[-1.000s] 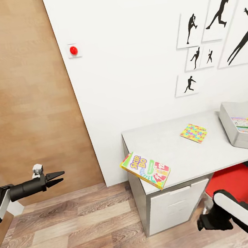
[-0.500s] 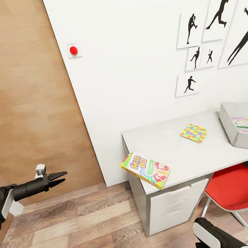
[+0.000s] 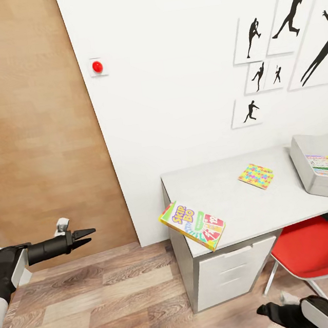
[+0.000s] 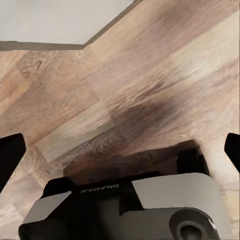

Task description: Put all the toys in the child's room - the three board games (two on the bed and one on the table), the two jigsaw puzzles on the table, and the tennis ball on the table - inside the toy box on the table in the child's room.

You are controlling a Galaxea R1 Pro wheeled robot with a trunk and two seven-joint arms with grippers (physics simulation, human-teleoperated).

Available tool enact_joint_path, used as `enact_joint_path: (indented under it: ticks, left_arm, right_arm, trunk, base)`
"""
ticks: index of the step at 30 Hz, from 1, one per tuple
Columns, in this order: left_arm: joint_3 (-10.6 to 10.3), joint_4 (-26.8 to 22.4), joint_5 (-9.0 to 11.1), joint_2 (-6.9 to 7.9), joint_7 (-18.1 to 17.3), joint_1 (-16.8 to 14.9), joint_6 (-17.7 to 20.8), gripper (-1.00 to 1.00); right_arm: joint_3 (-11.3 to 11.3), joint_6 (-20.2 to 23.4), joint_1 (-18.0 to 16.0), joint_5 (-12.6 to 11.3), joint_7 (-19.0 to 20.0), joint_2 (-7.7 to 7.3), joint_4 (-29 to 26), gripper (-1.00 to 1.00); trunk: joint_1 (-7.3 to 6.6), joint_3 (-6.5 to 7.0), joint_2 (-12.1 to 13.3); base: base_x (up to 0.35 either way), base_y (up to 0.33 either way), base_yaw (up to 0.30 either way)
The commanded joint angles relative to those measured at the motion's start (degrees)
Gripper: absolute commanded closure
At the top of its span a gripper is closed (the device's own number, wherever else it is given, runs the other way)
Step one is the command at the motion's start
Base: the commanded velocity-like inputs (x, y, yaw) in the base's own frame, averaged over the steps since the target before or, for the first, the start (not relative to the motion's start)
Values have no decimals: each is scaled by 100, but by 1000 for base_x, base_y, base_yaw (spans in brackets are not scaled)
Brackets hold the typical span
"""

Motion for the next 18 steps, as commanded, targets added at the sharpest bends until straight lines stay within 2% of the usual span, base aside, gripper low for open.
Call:
enact_joint_path:
  ticks: [1, 2, 3, 4, 6, 7, 8, 9, 13, 18]
  left_arm:
    - [1, 1, 14, -4, 2, -4, 46, -100]
    - [-3, 1, 12, -12, 19, -4, 46, -100]
    - [-4, 1, 11, -17, 25, -4, 46, -100]
    - [-6, 1, 7, -35, 35, -4, 46, -100]
    - [-7, 1, 6, -53, 41, -4, 46, -100]
    - [-8, 1, 3, -72, 47, -4, 46, -100]
    - [-8, 1, 2, -83, 51, -4, 46, -100]
    - [-9, 1, 0, -102, 66, -4, 46, -100]
    - [-9, 1, 9, -156, 247, -4, 46, -100]
    - [-9, 1, 13, -240, 446, -4, 43, -100]
  right_arm:
    - [19, -20, -1, 5, 419, -66, 77, -100]
    - [16, -111, 9, 11, 1137, -158, 253, -100]
    - [14, -178, 16, 14, 1471, -194, 354, -100]
    - [14, -360, 27, 17, 2079, -247, 575, -100]
    - [16, -572, 35, 19, 2609, -283, 807, -100]
    - [17, -778, 39, 20, 3059, -309, 1031, -100]
    - [17, -872, 41, 20, 3263, -319, 1133, -100]
    - [19, -1033, 43, 21, 3645, -350, 1307, -100]
    - [27, -1333, 53, 22, 4527, -478, 1627, -100]
    - [32, -1401, 55, 27, 4770, -519, 1698, -100]
  trunk:
    - [0, -6, -4]
    - [0, -6, -4]
    - [0, -6, -4]
    - [0, -6, -4]
    - [0, -6, -4]
    - [0, -6, -4]
    - [0, -6, -4]
    - [0, -6, -4]
    - [0, -6, -4]
    - [0, -6, -4]
  base:
    - [0, 0, 0]
    - [0, 0, 0]
    - [0, 0, 0]
    - [0, 0, 0]
    - [0, 0, 0]
    - [0, 0, 0]
    - [0, 0, 0]
    - [0, 0, 0]
    - [0, 0, 0]
    - [0, 0, 0]
